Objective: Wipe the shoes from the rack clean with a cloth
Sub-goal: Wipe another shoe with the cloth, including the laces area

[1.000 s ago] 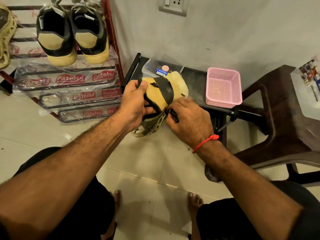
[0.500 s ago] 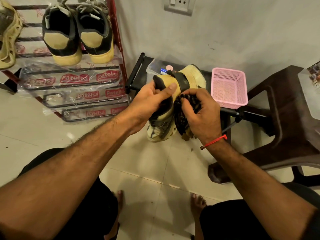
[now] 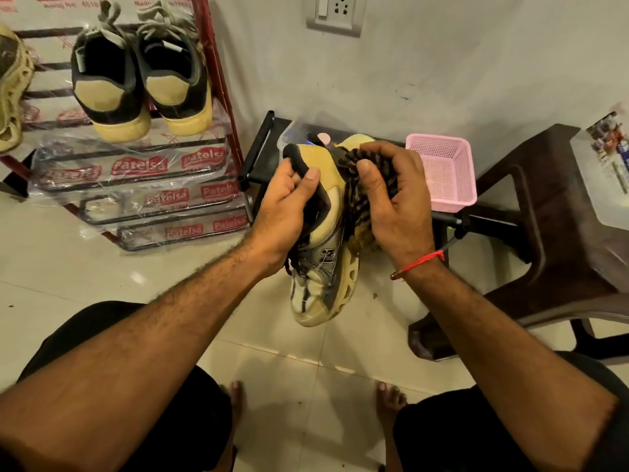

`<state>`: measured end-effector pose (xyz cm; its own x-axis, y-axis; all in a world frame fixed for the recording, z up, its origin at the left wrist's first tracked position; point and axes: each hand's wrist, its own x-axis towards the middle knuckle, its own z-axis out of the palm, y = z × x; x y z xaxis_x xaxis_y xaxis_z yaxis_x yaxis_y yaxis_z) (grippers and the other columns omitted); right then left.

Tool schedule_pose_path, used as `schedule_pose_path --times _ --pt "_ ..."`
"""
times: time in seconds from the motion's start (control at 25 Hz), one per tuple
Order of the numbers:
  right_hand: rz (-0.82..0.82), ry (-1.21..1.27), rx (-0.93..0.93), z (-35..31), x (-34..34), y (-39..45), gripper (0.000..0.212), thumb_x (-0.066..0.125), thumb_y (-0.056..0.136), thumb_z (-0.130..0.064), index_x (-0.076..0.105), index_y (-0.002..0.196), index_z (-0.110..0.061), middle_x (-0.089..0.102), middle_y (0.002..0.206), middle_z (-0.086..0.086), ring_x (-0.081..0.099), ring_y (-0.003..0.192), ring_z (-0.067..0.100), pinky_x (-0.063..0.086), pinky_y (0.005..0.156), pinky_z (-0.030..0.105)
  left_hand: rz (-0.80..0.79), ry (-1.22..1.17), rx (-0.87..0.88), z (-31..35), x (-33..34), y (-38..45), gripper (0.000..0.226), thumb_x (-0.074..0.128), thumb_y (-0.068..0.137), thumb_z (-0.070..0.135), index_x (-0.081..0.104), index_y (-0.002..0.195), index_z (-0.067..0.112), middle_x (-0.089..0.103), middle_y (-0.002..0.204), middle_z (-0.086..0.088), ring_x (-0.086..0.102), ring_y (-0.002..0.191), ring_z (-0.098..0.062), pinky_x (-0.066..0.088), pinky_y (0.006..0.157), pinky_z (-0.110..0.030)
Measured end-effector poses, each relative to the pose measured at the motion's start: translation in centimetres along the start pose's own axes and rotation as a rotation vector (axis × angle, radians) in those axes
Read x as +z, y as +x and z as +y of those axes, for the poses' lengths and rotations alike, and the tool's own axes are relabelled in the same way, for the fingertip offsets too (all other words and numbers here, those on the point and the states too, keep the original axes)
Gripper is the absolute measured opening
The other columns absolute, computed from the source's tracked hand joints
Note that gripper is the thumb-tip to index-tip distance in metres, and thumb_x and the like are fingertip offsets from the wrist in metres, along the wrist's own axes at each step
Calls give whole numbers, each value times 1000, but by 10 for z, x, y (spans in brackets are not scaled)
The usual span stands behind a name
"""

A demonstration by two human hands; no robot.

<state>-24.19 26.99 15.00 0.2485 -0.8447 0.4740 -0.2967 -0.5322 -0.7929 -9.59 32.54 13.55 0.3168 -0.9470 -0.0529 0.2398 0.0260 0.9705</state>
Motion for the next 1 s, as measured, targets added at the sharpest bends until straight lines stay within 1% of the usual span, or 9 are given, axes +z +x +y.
schedule_pose_path --times 0.12,0.2,0.28,0.36,0.48,0.64,0.8,0.88,1.0 --pt "-391 -140 -116 -1 -2 -7 54 64 88 -13 49 140 -11 42 136 10 42 129 18 37 113 30 119 -142 -29 2 -6 8 31 43 109 12 53 137 3 72 116 -11 70 107 -19 57 94 -37" --pt "-540 -222 -290 -4 2 -19 50 66 86 -9 54 135 -9 44 135 11 45 127 23 39 112 31 153 -166 -36 3 -13 12 33 42 109 13 53 138 2 69 126 -18 68 114 -26 54 101 -43" --pt "-606 -281 -418 -5 8 -28 40 64 88 -13 60 128 -8 50 130 13 50 120 26 46 104 36 148 -143 -61 5 -16 9 33 42 109 14 54 137 3 71 123 -15 70 112 -26 56 96 -40" --pt "-570 -350 -470 -6 8 -26 37 56 90 -20 63 124 -8 54 126 15 53 116 30 50 98 41 92 -93 -85 7 -16 5 32 41 109 14 56 136 2 73 117 -12 71 106 -21 58 92 -35" --pt "-367 -417 -441 -1 3 -8 35 52 90 -19 66 120 -7 58 120 16 55 110 34 49 94 39 -38 1 -77 8 -8 -1 32 41 110 13 57 136 3 72 120 -13 70 112 -22 57 98 -36" --pt "-185 -404 -344 5 3 4 30 61 90 -10 66 120 -5 59 118 16 55 110 33 48 96 40 -15 -21 -78 10 1 1 32 41 110 11 56 137 6 76 94 2 71 81 -5 56 69 -21" --pt "-42 -399 -259 7 -3 11 29 62 91 -10 66 119 -6 58 116 18 57 105 32 49 92 34 28 -28 -100 9 3 2 29 43 110 15 58 134 11 74 90 1 69 70 -8 55 57 -25" --pt "-23 -407 -219 7 -7 19 29 62 91 -12 67 119 -6 58 114 17 57 104 28 48 90 28 66 -21 -89 5 4 1 29 44 109 15 58 134 11 75 88 3 70 70 -7 56 59 -24" --pt "-166 -379 -231 6 4 -2 29 67 85 -15 68 113 -6 58 106 15 59 98 27 51 86 34 184 -100 -48 2 -3 7 29 44 109 13 58 134 9 75 109 -5 72 98 -17 61 84 -33"
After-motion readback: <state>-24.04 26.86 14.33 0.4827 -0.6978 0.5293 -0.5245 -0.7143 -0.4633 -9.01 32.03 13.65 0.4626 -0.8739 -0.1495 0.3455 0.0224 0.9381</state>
